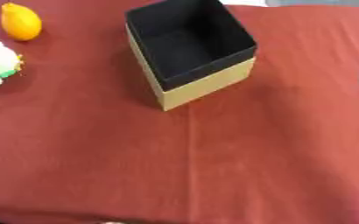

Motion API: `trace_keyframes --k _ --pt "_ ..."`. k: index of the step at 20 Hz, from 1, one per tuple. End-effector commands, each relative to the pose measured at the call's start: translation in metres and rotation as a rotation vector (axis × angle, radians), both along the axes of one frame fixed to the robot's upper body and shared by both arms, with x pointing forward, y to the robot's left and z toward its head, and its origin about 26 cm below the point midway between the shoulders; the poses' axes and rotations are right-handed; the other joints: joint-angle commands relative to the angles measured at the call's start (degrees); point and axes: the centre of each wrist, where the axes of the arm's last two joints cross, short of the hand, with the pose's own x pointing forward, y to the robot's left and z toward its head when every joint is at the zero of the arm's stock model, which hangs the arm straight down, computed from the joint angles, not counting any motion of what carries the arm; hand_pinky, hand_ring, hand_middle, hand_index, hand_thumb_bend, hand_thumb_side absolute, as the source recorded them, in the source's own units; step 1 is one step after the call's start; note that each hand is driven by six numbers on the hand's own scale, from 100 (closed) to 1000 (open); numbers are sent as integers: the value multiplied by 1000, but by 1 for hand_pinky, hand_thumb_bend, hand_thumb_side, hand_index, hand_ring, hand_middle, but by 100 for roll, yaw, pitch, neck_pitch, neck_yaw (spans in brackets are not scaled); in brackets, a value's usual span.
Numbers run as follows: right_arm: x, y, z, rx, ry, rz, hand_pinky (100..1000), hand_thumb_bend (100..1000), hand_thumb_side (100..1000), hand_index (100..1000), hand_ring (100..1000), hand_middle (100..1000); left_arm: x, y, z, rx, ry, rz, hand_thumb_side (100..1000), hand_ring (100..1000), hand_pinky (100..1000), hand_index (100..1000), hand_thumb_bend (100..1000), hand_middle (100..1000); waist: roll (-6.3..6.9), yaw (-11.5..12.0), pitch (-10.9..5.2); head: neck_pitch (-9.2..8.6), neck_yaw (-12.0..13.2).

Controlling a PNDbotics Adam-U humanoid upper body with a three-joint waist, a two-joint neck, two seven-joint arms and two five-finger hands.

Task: Pick up objects on the table and place them in the box.

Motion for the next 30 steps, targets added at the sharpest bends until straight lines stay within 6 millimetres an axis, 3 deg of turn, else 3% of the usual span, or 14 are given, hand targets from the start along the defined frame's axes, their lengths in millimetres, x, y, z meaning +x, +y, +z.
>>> trace_keyframes --k 1,9,16,23,26,27,28,30 --pt "-1 1 8 -12 -23 14 574 100 569 855 560 663 -2 6 14 66 -1 16 686 860 780 956 100 888 26 -25 -64 29 68" --pt "-1 1 7 -12 -14 18 573 100 568 855 560 663 28 12 13 187 122 85 673 880 806 958 100 901 30 -9 -87 29 99" --pt "-1 2 6 -8 -14 17 570 100 570 855 549 657 46 19 12 283 233 157 716 910 839 965 106 919 55 -5 -65 29 99" --pt "-1 3 5 -3 -17 20 569 100 567 856 549 655 51 26 9 359 349 264 845 904 848 986 196 865 72 3 -37 29 96" --pt "-1 4 5 -1 -17 23 570 100 566 856 549 655 53 29 8 365 384 288 831 897 843 965 216 857 71 7 -29 29 98" --pt "-1 4 4 0 -17 23 569 100 565 856 549 655 53 30 8 364 391 296 761 903 843 964 321 870 70 7 -27 29 105" --pt "-1 4 4 1 -16 24 569 100 565 856 549 654 53 31 9 366 395 307 733 906 843 965 369 877 69 7 -24 29 112" --pt "-1 4 4 3 -16 25 569 100 564 856 549 654 53 32 9 377 403 330 704 913 848 971 396 892 66 3 -21 29 118"
